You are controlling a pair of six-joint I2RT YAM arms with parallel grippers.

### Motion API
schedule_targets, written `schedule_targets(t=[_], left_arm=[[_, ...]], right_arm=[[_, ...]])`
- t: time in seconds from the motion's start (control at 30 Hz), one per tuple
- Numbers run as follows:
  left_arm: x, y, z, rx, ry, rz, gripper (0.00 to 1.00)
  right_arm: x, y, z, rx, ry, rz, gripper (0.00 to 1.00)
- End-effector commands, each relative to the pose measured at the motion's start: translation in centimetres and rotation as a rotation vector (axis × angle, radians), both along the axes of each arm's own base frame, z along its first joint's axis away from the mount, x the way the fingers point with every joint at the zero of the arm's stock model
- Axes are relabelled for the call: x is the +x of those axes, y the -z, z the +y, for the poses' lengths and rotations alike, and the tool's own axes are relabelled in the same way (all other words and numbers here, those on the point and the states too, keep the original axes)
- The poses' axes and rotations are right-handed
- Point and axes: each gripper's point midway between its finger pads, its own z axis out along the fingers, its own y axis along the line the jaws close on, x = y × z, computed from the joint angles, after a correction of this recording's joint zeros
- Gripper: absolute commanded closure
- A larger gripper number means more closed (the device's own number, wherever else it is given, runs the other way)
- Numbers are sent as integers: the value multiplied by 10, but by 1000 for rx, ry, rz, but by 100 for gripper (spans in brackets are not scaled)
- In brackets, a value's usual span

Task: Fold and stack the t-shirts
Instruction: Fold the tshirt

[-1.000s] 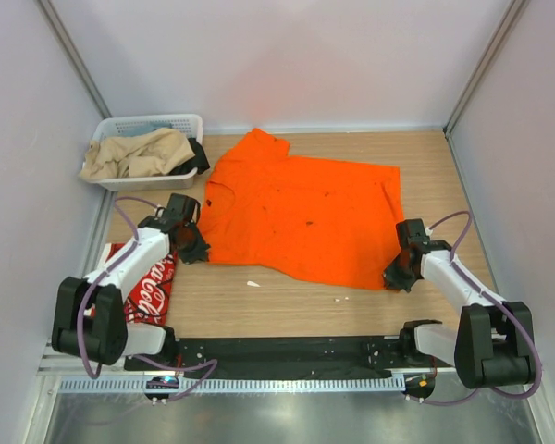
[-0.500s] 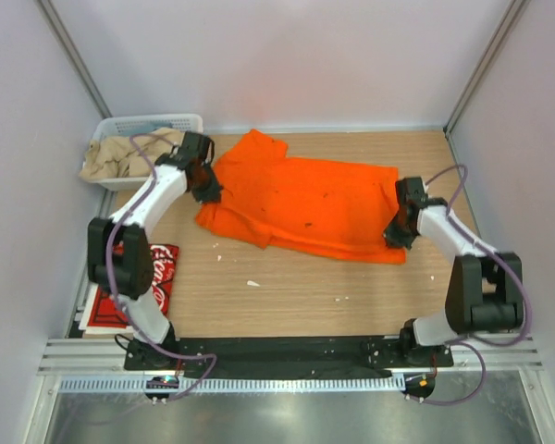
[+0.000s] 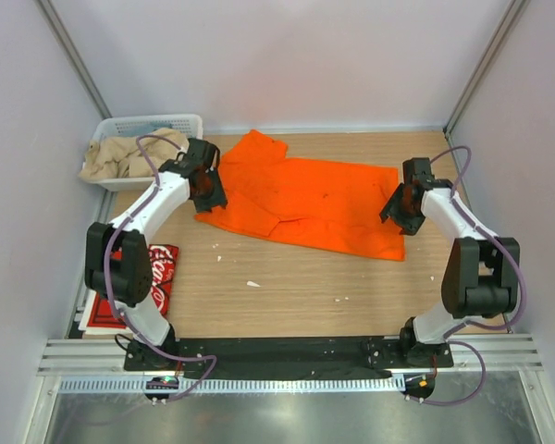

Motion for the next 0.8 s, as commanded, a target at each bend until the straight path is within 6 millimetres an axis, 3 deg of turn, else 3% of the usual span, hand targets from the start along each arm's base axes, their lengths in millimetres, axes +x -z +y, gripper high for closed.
schedule_targets(t=[0.0, 0.1, 0.33, 0.57, 0.77], left_arm=[[-4, 4, -9, -48, 46, -31, 61], [2, 22, -12, -36, 72, 13, 70], [15, 42, -2, 56, 80, 51, 74], [20, 59, 5, 105, 80, 91, 72], [17, 61, 16, 153, 66, 97, 68]], right_arm=[[-17, -14, 11, 41, -45, -32, 40], [-24, -16, 13, 50, -51, -49, 41], [-25, -18, 18, 76, -63, -54, 41], [-24, -14, 18, 75, -70, -45, 41], [-23, -10, 18, 74, -68, -33, 41]])
